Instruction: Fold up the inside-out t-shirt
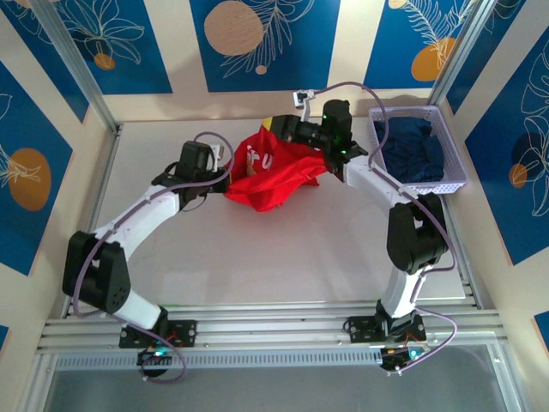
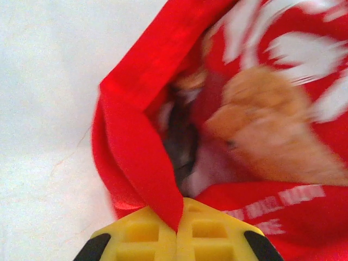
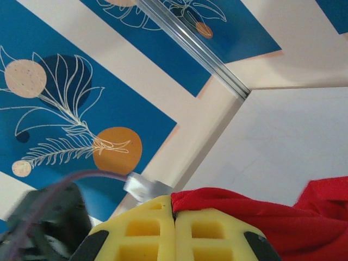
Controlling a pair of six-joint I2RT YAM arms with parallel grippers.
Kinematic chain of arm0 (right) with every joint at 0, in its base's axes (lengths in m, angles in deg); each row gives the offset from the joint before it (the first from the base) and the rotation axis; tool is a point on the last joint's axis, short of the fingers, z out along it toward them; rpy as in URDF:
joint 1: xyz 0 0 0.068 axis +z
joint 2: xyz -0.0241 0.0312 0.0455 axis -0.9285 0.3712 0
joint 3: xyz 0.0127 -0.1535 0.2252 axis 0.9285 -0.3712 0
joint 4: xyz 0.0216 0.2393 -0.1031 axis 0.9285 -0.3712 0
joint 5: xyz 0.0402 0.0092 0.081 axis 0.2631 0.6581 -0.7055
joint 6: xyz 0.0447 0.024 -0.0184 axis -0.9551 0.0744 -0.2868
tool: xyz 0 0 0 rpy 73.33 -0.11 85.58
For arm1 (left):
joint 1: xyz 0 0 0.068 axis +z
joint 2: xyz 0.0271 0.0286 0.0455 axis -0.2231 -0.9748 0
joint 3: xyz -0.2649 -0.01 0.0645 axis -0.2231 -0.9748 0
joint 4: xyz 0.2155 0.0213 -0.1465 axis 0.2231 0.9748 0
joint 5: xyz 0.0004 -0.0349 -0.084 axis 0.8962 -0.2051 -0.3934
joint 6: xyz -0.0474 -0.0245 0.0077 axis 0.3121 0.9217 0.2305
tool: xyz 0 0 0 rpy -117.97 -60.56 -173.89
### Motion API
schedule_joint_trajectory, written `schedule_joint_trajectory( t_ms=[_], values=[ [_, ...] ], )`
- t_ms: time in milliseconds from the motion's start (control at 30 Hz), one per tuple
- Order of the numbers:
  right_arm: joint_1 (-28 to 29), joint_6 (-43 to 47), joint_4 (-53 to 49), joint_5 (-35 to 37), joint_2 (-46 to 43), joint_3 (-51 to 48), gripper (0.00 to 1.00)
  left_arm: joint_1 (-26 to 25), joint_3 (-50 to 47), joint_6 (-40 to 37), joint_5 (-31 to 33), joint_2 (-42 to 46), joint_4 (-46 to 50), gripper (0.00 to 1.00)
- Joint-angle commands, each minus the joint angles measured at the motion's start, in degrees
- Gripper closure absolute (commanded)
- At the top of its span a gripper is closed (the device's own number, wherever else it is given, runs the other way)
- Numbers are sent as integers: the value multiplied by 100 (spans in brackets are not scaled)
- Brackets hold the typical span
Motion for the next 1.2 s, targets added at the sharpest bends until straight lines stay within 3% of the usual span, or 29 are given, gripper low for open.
schedule_joint_trajectory(
  t_ms=[0, 667, 867, 1133, 1167],
  values=[
    [-67, -136, 155, -80, -482, 398, 100, 88, -137, 151, 559, -231, -37, 100],
    [-552, 1204, -2386, 114, -1837, 236, 100, 1297, -199, 364, 817, -619, -108, 100],
    [-1103, 1149, -2257, 160, -2403, -309, 100, 1752, -600, 773, 526, -807, -366, 100],
    [-1061, 1280, -2092, 46, -2092, -667, 100, 1827, -1186, 1156, 160, -723, -890, 100],
    [-1028, 1323, -2091, 6, -2018, -657, 100, 1819, -1243, 1157, 15, -679, -984, 96]
  ],
)
